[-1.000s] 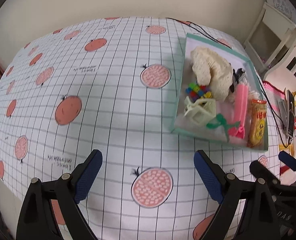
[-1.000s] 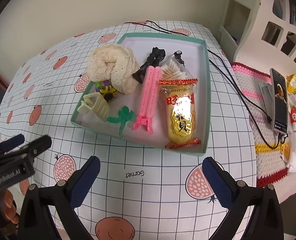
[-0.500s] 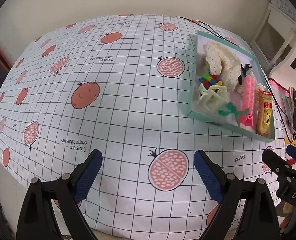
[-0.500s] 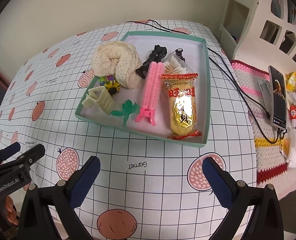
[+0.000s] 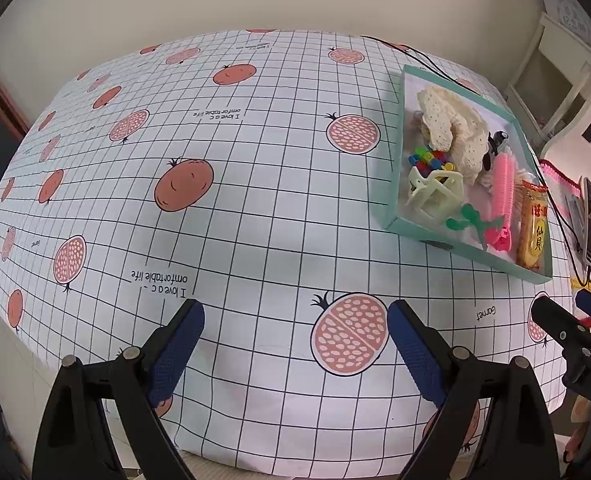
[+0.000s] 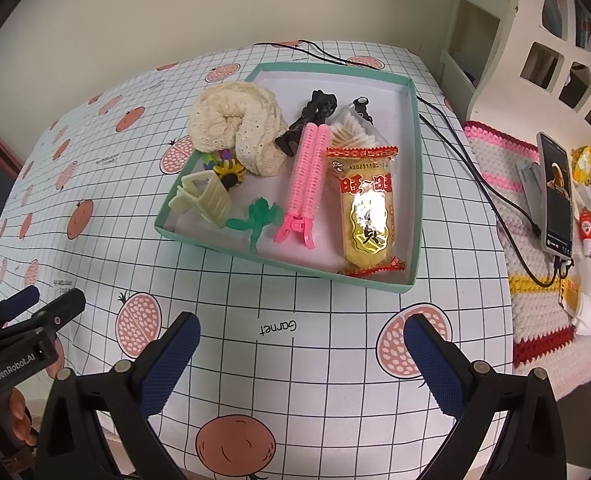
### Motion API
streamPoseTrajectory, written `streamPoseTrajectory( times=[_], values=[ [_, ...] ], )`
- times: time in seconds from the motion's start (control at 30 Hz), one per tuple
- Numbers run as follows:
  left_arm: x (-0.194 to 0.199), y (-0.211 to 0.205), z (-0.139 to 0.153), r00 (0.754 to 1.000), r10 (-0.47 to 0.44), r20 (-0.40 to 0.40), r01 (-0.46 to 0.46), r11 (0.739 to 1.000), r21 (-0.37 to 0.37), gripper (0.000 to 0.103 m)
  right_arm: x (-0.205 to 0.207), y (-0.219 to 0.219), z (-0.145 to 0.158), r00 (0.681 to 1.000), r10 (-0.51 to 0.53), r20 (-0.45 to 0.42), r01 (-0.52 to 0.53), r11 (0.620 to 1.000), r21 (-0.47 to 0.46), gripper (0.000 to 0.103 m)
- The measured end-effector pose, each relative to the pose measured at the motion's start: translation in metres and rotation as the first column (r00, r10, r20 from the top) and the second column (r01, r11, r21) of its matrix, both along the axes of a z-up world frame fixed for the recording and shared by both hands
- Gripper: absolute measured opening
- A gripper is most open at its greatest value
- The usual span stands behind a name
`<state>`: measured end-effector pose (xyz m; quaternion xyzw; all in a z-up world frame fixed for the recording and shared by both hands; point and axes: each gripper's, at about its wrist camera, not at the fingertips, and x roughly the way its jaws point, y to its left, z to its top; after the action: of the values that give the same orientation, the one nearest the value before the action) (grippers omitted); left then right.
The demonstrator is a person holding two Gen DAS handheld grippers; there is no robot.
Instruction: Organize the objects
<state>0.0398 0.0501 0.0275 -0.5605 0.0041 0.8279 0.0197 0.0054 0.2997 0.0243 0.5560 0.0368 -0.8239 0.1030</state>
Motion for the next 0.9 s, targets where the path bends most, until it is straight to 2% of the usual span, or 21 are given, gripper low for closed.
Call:
streamPoseTrajectory(
  times=[0.9],
  values=[
    [-0.0012,-0.0092,-0.002,0.999,0.041,0.005,-0.041,0.999,0.019,0.093,0.0007,-0.0007,-0.0011,1.0,-0.001,0.003,0.001,1.0,-0.001,0.103]
  ],
)
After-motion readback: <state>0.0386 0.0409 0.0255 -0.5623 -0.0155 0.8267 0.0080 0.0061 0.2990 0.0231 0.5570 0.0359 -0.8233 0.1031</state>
